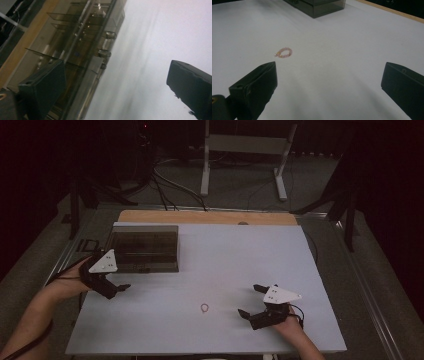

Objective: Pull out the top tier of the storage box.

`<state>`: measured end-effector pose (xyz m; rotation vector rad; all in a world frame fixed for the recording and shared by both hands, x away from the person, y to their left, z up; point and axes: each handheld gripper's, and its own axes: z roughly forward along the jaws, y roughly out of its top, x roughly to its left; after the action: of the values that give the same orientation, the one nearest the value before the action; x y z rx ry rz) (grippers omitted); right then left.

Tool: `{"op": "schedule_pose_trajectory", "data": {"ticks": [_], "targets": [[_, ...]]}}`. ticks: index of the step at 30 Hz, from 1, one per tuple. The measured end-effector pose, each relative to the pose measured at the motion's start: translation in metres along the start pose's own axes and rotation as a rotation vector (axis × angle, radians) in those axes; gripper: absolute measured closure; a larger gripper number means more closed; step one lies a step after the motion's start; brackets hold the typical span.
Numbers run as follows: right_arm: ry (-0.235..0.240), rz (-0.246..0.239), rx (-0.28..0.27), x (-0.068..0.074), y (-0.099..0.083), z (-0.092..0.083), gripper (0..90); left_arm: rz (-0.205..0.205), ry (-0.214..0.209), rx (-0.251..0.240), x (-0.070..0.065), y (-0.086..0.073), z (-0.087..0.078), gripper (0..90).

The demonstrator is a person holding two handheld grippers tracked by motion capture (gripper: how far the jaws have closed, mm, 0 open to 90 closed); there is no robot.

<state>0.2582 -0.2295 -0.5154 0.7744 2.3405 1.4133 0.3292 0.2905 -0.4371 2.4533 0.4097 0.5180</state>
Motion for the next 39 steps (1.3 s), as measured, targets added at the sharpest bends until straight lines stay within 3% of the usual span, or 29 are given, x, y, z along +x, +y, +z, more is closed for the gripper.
{"op": "schedule_pose_trajectory", "data": {"ticks": [6, 11, 14, 18, 22, 24, 25, 28, 31, 35, 39], "targets": [[-0.001, 0.001, 0.003, 0.000, 0.000, 0.001, 0.7, -0.026, -0.036, -0.042, 0.012, -0.004, -0.004, 4.1], [0.000, 0.003, 0.004, -0.001, 0.000, 0.001, 0.7, -0.055, -0.102, -0.086, 0.025, -0.005, -0.008, 4.6], [-0.001, 0.004, 0.006, -0.001, -0.001, 0.001, 0.7, -0.118, -0.164, -0.106, 0.034, -0.006, -0.007, 6.7], [0.001, 0.011, 0.002, -0.001, -0.001, 0.001, 0.7, -0.171, -0.192, -0.117, 0.042, -0.009, -0.006, 7.8], [0.002, 0.014, 0.002, -0.002, -0.001, 0.001, 0.7, -0.192, -0.211, -0.115, 0.048, -0.013, -0.005, 11.5], [0.003, 0.015, 0.002, -0.002, -0.001, 0.001, 0.7, -0.201, -0.197, -0.112, 0.048, -0.015, -0.005, 15.9], [0.002, 0.011, 0.004, -0.002, -0.001, 0.002, 0.7, -0.199, -0.163, -0.114, 0.047, -0.016, -0.005, 20.9], [0.003, 0.016, 0.000, -0.002, -0.001, 0.001, 0.7, -0.150, -0.133, -0.098, 0.045, -0.019, -0.003, 32.6], [0.003, 0.015, 0.004, -0.002, -0.001, 0.002, 0.7, -0.126, -0.163, -0.072, 0.048, -0.020, 0.001, 42.2], [0.005, 0.018, 0.002, -0.002, -0.001, 0.001, 0.7, -0.043, -0.176, -0.036, 0.051, -0.021, 0.007, 54.9], [0.005, 0.020, -0.001, -0.002, -0.001, 0.001, 0.7, -0.008, -0.196, -0.014, 0.053, -0.019, 0.012, 63.0]]}}
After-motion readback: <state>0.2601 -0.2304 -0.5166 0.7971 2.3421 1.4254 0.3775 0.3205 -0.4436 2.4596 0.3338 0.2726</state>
